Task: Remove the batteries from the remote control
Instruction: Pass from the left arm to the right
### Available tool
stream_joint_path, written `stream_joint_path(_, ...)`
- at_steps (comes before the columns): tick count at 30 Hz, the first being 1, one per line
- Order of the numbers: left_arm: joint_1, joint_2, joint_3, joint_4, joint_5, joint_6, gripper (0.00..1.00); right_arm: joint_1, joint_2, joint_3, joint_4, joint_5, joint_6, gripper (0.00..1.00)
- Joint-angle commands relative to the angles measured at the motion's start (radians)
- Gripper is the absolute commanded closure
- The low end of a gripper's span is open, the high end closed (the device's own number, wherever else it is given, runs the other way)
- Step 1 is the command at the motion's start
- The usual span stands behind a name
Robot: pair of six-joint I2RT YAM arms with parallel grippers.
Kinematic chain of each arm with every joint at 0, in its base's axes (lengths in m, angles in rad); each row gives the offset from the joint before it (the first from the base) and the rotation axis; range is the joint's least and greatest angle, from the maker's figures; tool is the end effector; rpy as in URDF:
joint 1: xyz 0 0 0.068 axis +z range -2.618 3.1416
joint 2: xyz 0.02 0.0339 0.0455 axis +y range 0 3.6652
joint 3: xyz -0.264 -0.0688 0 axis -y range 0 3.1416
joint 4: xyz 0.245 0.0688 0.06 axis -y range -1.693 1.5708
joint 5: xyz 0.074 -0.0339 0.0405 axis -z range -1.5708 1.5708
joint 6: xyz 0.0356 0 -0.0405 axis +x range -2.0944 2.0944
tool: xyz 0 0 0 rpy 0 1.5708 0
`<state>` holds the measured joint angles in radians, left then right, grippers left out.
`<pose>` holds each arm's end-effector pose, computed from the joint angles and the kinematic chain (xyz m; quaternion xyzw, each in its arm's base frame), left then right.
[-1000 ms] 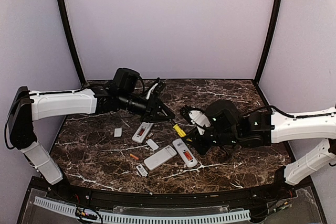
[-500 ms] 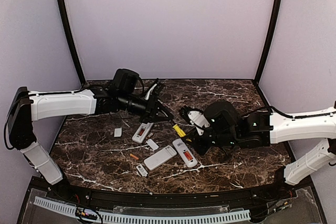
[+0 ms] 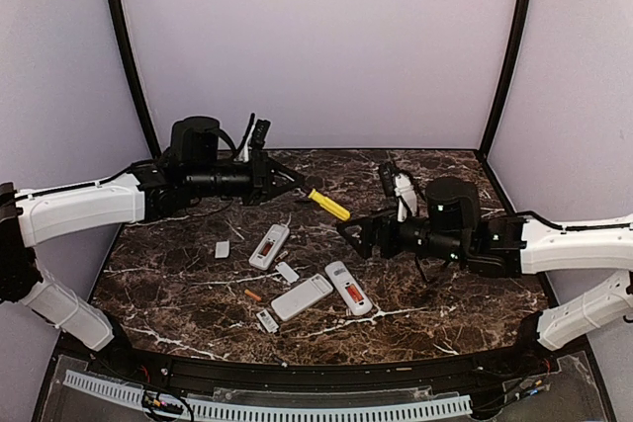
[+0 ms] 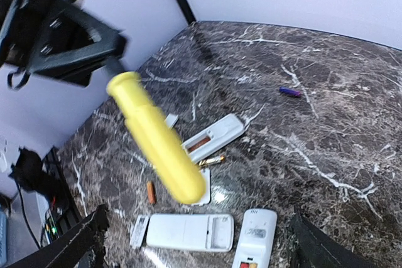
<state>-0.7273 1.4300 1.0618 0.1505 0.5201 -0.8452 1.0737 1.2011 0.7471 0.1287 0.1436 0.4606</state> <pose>0.2389 -0.2363 0.3200 0.1163 0.7617 -0.5699 0.2856 0.1354 0.2389 0.2712 -0.2046 0.7850 0.3618 0.4593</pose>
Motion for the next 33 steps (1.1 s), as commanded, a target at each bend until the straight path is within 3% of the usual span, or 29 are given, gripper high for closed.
stream_joint_path(1, 0.004, -0.062, -0.051, 0.164, -0.101, -0.024, 1.00, -0.099, 0.029, -0.004, 0.250, -0.165, 0.116, 0.03)
stream_joint_path(17, 0.012, -0.125, -0.245, 0.682, -0.023, -0.074, 1.00, -0.143, -0.007, -0.018, 0.460, -0.372, 0.238, 0.01)
stream_joint_path(23, 0.012, -0.192, -0.286, 0.750, -0.010, -0.069, 1.00, -0.115, 0.038, 0.012, 0.516, -0.448, 0.268, 0.06)
stream_joint_path(29, 0.011, -0.223, -0.290, 0.719, 0.010, -0.061, 1.00, -0.092, 0.093, 0.037, 0.579, -0.453, 0.290, 0.12)
stream_joint_path(33, 0.011, -0.221, -0.283, 0.715, 0.049, -0.068, 1.00, -0.089, 0.117, 0.065, 0.618, -0.466, 0.305, 0.26)
